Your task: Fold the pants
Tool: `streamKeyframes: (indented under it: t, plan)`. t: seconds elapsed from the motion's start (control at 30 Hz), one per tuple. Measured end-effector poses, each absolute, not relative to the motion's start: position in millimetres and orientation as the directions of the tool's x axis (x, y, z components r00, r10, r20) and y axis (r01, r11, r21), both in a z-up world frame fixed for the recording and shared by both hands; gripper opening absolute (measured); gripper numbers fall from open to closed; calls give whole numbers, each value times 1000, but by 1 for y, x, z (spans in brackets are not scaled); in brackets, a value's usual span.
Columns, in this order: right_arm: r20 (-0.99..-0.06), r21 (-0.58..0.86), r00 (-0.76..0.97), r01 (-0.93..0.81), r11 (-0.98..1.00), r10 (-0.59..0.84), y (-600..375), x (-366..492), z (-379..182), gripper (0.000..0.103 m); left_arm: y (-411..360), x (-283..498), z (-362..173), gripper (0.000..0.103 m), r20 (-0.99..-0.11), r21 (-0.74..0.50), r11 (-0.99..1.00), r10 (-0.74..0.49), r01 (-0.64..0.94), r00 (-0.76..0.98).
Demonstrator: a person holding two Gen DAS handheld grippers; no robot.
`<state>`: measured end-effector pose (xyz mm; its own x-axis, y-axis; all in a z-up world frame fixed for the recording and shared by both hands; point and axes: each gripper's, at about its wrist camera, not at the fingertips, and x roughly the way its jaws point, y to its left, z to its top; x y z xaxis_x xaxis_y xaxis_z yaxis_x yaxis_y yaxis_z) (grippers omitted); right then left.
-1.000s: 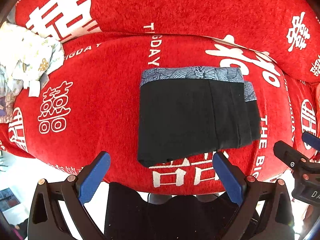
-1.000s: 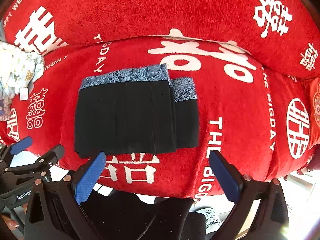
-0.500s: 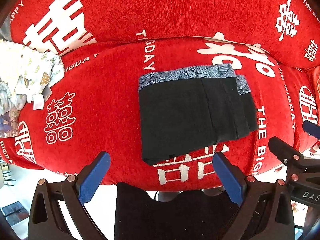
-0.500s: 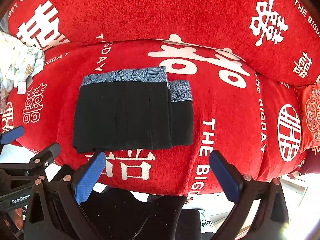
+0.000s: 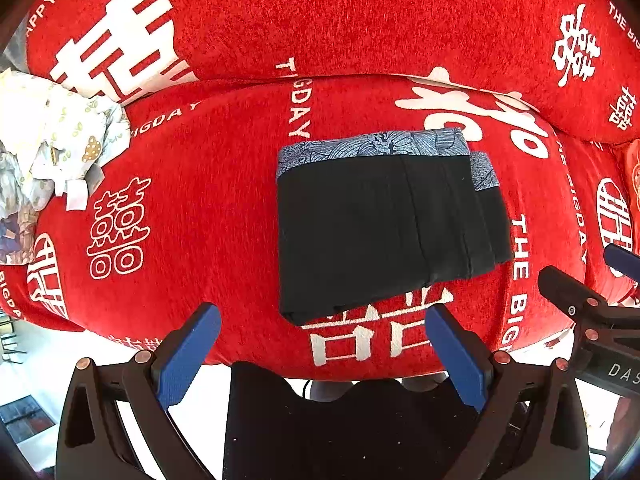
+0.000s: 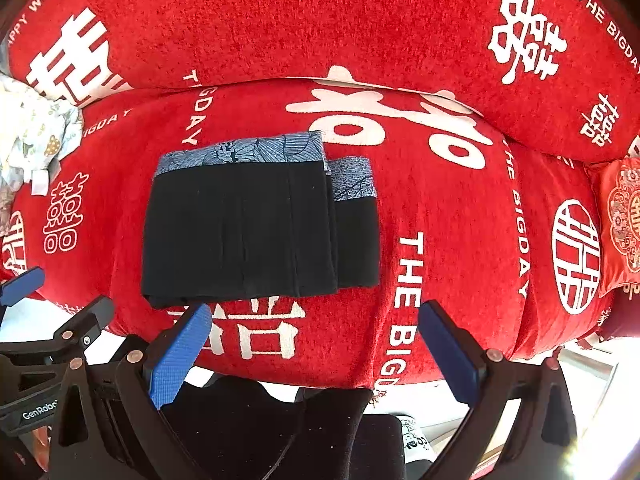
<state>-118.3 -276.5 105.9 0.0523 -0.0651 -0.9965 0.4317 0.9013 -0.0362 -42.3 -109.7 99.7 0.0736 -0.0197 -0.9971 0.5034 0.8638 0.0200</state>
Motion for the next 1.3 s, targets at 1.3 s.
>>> streamKeyframes:
  t: [1.3]
  plan:
    - [-997,-57,16,419,906,-70,-280,-105,92,103,-115,-31,89,102,-998,42,870,11,491,65]
